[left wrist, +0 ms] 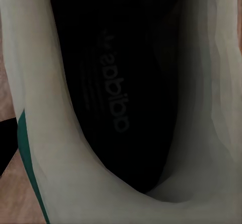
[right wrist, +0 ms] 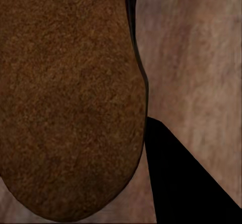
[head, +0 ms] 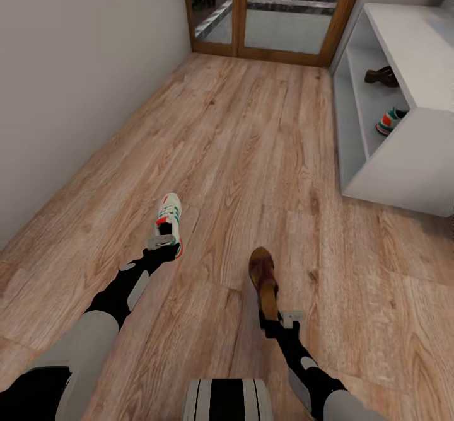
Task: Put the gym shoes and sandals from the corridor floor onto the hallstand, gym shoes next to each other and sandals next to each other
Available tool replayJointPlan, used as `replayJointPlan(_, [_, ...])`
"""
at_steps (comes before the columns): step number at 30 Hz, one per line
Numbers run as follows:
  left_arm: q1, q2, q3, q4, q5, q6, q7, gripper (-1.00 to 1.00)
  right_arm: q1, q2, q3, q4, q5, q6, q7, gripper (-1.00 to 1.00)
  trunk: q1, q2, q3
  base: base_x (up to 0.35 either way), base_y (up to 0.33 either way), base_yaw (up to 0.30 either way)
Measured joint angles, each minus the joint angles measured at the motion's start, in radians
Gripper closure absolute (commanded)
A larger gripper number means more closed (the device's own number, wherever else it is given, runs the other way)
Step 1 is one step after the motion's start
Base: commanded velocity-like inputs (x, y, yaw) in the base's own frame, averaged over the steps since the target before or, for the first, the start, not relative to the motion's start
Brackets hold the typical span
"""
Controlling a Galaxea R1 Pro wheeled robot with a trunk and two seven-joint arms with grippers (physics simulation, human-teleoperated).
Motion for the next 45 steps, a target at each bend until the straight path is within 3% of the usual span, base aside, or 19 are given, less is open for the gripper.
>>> replayJointPlan(4, [0.0,0.0,0.0,0.0,0.0,0.0,0.0,1.0,0.0,0.0,0.001,-0.152,0.0,0.088,0.0,1.0,-0.002,0.001,0.015,0.0,0.0,0.0])
replayJointPlan(6, [0.0,0.0,0.0,0.0,0.0,0.0,0.0,1.0,0.0,0.0,0.002,-0.235,0.0,0.195,0.0,1.0,-0.003,0.001,0.023,0.0,0.0,0.0])
replayJointPlan(7, [0.0,0.0,0.0,0.0,0.0,0.0,0.0,1.0,0.0,0.0,0.002,-0.297,0.001,0.292,0.0,1.0,-0.003,0.002,0.027,0.0,0.0,0.0])
replayJointPlan(8, [0.0,-0.001,0.0,0.001,0.001,0.0,0.0,1.0,-0.001,0.0,0.004,-0.406,0.001,0.441,0.001,1.0,-0.003,0.002,0.031,0.0,0.0,0.0])
replayJointPlan(12, [0.0,-0.001,0.0,0.001,0.001,0.0,0.0,1.0,-0.002,0.0,0.005,-0.576,0.006,0.544,0.001,1.0,-0.005,0.003,0.046,0.0,0.0,0.0])
replayJointPlan(22, [0.0,-0.003,-0.001,0.001,0.0,0.0,0.0,1.0,-0.002,0.0,0.005,-0.661,0.01,0.566,-0.066,1.0,-0.01,0.005,0.085,0.0,0.0,0.0])
replayJointPlan(24, [0.001,-0.004,-0.002,0.001,0.001,0.0,0.0,1.0,-0.002,0.002,0.006,-0.765,0.004,0.566,-0.071,1.0,-0.011,0.006,0.093,0.0,0.0,0.0])
replayJointPlan(28, [0.001,-0.005,-0.003,0.001,0.001,0.0,0.0,1.0,-0.002,0.002,0.008,-0.884,0.002,0.566,-0.072,1.0,-0.013,0.007,0.111,0.0,0.0,0.0])
replayJointPlan(45, [0.003,-0.003,0.0,0.004,0.001,0.005,0.002,1.0,-0.002,0.001,0.01,-0.896,0.006,0.565,-0.071,1.0,-0.02,0.011,0.194,0.0,0.0,0.0])
